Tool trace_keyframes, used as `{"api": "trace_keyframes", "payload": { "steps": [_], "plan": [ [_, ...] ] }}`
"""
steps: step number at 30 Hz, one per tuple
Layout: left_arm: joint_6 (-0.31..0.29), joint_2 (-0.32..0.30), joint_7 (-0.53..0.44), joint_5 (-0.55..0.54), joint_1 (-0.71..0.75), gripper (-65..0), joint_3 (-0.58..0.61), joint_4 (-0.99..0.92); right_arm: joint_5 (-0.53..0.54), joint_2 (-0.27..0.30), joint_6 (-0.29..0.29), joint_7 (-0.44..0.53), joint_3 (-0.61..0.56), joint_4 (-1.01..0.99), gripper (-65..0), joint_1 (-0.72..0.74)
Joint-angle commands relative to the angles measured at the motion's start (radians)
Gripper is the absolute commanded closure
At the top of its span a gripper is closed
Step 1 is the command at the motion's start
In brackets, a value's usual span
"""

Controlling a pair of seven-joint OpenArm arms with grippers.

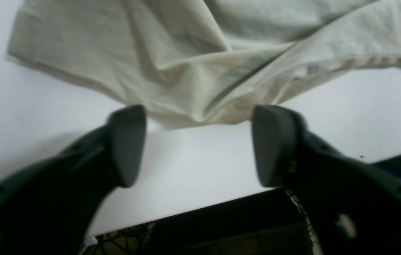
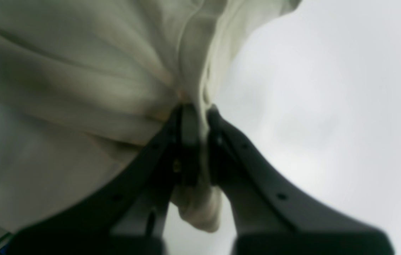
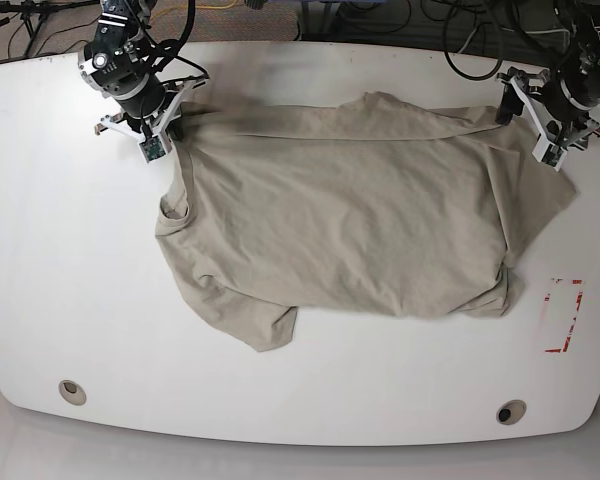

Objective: Fold the T-shirt properly
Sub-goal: 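Lay the stretched shirt flat and open the left gripper, then regrasp the shirt edge with the left gripper beside the right gripper's hold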

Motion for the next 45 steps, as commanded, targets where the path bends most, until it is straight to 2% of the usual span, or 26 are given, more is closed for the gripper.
{"api": "trace_keyframes", "payload": {
  "steps": [1,9,14,17,26,31,36,45],
  "plan": [
    [0.0,-0.009,-0.014,-0.011,-0.025,-48.1,-0.063,0.016,0.008,0.005,-0.004,0.014,0.001,0.025,0.0,0.002],
    [0.0,0.01,-0.013,-0.072,-0.154,-48.5,-0.23,-0.025,0.009,0.005,-0.003,0.014,-0.005,0.025,0.0,0.01],
    [0.0,0.01,-0.013,-0.04,-0.276,-48.5,-0.273,-0.148,0.014,0.002,-0.003,0.014,-0.005,0.025,0.0,0.022],
    [0.0,-0.018,-0.013,0.001,-0.326,-48.5,-0.284,-0.237,0.011,-0.015,-0.003,0.014,-0.005,0.025,0.0,0.024],
    [0.0,-0.056,-0.017,0.06,-0.432,-48.5,-0.282,-0.483,0.009,-0.019,-0.001,0.015,-0.005,0.025,0.0,0.025],
    [0.0,-0.065,-0.076,0.06,-0.443,-48.5,-0.278,-0.564,0.017,-0.022,-0.001,0.015,-0.005,0.025,0.0,0.025],
    [0.0,-0.067,-0.129,0.06,-0.446,-48.5,-0.222,-0.634,0.017,-0.022,-0.001,0.015,-0.005,0.025,0.0,0.025],
    [0.0,-0.067,-0.139,0.06,-0.478,-48.5,-0.152,-0.717,0.017,-0.022,-0.001,0.015,-0.005,0.025,0.0,0.025]
  ]
}}
